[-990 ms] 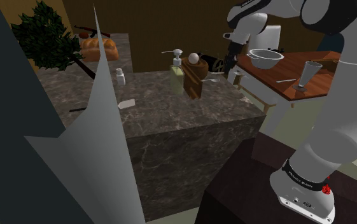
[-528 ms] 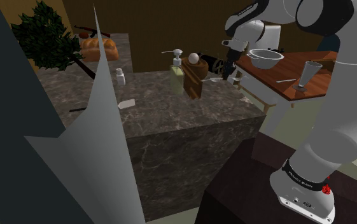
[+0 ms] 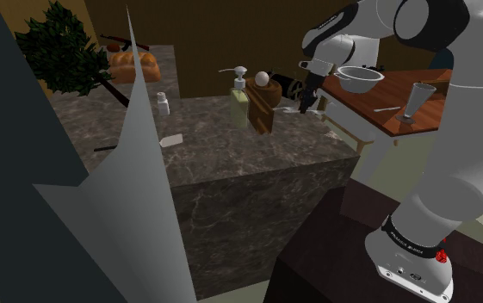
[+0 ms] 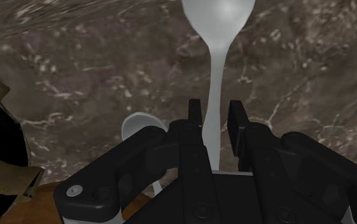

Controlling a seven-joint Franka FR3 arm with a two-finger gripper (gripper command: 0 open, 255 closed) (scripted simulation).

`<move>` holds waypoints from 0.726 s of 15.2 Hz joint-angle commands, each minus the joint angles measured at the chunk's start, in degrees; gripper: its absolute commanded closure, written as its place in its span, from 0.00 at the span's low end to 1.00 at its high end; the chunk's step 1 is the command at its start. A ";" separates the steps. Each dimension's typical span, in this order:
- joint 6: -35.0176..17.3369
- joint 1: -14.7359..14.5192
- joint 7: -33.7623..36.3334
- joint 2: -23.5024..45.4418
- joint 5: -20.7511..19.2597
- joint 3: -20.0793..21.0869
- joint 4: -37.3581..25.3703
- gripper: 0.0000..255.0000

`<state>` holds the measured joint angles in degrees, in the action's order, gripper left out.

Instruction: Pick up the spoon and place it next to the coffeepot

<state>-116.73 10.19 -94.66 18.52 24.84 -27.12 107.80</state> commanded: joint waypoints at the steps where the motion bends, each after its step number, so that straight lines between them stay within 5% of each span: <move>1: -0.04 0.00 -0.01 0.03 0.02 0.01 0.00 1.00; 4: -0.03 0.00 -0.01 0.02 0.02 0.01 0.00 1.00; 5: -0.03 0.00 -0.01 0.02 0.02 0.01 0.00 0.00; 11: 1.55 0.12 0.40 -0.68 -0.63 -0.32 -0.98 0.00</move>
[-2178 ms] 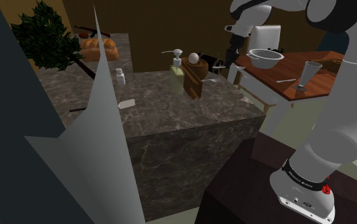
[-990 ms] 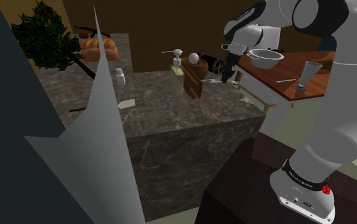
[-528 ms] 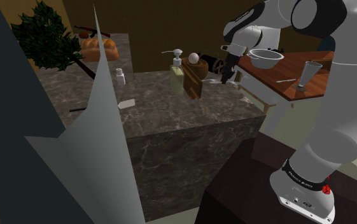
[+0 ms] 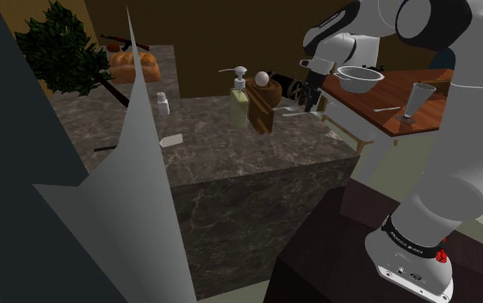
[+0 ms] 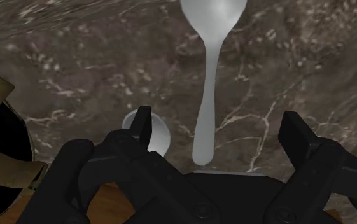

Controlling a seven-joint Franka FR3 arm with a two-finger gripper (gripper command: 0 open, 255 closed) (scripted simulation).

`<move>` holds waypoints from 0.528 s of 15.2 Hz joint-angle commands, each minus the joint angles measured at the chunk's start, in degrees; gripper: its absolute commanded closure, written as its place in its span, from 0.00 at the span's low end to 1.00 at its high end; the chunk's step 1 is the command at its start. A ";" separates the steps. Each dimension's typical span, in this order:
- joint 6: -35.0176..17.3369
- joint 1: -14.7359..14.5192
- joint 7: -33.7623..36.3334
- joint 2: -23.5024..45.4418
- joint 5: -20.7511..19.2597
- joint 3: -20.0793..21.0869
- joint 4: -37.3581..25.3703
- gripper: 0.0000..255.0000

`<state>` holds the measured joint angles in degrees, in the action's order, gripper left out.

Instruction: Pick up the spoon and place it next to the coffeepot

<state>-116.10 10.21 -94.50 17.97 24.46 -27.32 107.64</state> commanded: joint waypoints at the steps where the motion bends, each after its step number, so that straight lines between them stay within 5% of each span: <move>1: 2.55 0.24 0.62 -0.78 -0.86 -0.44 -1.90 0.00; 8: 5.51 0.57 1.23 -1.75 -1.81 -0.93 -4.03 0.00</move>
<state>-110.63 10.79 -93.29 16.26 22.68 -28.25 103.61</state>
